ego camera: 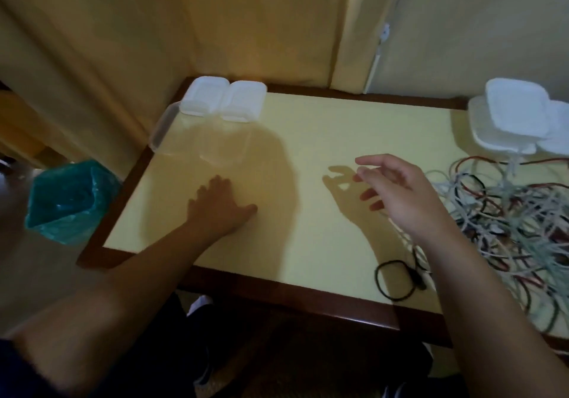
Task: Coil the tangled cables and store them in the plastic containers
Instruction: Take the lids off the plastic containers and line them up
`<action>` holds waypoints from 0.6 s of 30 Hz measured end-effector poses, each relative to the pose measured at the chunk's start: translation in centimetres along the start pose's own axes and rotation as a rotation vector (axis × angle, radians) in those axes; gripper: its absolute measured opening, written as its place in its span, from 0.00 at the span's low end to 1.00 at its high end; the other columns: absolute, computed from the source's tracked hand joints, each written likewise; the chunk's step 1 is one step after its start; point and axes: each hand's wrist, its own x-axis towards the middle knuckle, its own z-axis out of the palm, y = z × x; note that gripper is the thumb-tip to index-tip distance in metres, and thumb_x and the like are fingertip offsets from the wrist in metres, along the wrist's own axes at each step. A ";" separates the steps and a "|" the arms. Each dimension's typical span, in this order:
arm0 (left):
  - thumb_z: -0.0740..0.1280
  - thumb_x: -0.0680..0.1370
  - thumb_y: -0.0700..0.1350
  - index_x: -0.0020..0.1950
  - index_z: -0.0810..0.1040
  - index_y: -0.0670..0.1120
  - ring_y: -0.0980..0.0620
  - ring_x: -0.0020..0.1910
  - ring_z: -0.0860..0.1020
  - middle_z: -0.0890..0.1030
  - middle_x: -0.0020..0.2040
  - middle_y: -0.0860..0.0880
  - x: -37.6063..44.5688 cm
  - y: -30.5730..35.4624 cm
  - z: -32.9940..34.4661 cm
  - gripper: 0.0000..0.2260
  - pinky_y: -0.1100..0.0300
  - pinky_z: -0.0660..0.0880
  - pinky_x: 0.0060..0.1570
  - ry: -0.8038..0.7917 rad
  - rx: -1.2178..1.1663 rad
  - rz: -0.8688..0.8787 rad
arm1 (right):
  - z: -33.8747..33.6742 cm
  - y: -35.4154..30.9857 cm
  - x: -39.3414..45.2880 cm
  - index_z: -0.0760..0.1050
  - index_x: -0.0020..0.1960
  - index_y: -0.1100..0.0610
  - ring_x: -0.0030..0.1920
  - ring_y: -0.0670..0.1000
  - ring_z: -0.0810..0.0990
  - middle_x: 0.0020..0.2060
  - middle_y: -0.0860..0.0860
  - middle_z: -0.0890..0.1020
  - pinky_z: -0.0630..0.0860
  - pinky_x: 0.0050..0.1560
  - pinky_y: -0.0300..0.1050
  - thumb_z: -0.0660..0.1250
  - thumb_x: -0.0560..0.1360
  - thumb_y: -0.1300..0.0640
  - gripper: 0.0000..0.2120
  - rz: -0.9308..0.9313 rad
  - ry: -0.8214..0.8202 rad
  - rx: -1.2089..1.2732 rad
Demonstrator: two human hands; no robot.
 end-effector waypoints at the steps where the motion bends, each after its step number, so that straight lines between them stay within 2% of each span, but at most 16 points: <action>1: 0.66 0.76 0.66 0.79 0.64 0.49 0.40 0.76 0.64 0.63 0.79 0.46 -0.6 2.1 -0.2 0.37 0.42 0.64 0.73 0.020 0.012 0.023 | -1.3 0.2 -0.1 0.83 0.59 0.47 0.44 0.53 0.86 0.49 0.50 0.87 0.82 0.43 0.47 0.69 0.82 0.53 0.07 0.007 0.026 0.043; 4: 0.69 0.75 0.64 0.70 0.75 0.53 0.44 0.67 0.74 0.75 0.69 0.48 -1.9 9.0 -0.9 0.27 0.47 0.72 0.65 0.094 -0.066 0.197 | -4.4 1.3 -0.3 0.83 0.58 0.50 0.41 0.52 0.84 0.46 0.49 0.87 0.79 0.39 0.46 0.69 0.82 0.55 0.07 0.015 0.087 0.162; 7: 0.71 0.77 0.61 0.66 0.78 0.52 0.51 0.59 0.78 0.79 0.63 0.52 -2.2 16.6 -2.0 0.21 0.53 0.76 0.57 0.134 -0.225 0.396 | -7.5 2.1 -0.3 0.83 0.58 0.50 0.40 0.52 0.84 0.47 0.51 0.88 0.80 0.40 0.47 0.70 0.82 0.54 0.07 0.000 0.117 0.217; 10: 0.72 0.78 0.57 0.62 0.80 0.52 0.55 0.50 0.80 0.81 0.54 0.56 -1.7 24.6 -2.7 0.16 0.59 0.74 0.47 0.206 -0.333 0.535 | -11.3 2.8 -0.3 0.83 0.59 0.50 0.41 0.51 0.85 0.48 0.51 0.88 0.80 0.40 0.44 0.69 0.82 0.53 0.08 -0.029 0.182 0.278; 13: 0.72 0.77 0.55 0.60 0.81 0.48 0.52 0.51 0.80 0.82 0.55 0.51 -0.6 30.5 -2.2 0.15 0.57 0.76 0.50 0.287 -0.325 0.737 | -14.0 3.5 0.0 0.83 0.60 0.53 0.40 0.51 0.84 0.48 0.54 0.88 0.80 0.39 0.42 0.68 0.82 0.55 0.09 -0.036 0.252 0.388; 15: 0.68 0.75 0.58 0.61 0.81 0.45 0.46 0.54 0.78 0.81 0.56 0.46 0.2 34.3 -1.1 0.21 0.51 0.76 0.55 0.355 -0.226 0.865 | -15.5 4.2 0.3 0.83 0.59 0.54 0.39 0.52 0.82 0.47 0.54 0.87 0.79 0.40 0.42 0.68 0.82 0.56 0.08 -0.036 0.302 0.452; 18: 0.63 0.73 0.60 0.63 0.79 0.42 0.41 0.56 0.77 0.79 0.58 0.42 0.9 39.6 0.8 0.27 0.46 0.74 0.57 0.388 -0.140 1.002 | -17.4 4.9 0.8 0.83 0.56 0.54 0.39 0.52 0.81 0.44 0.53 0.87 0.78 0.40 0.43 0.68 0.82 0.57 0.06 -0.032 0.388 0.522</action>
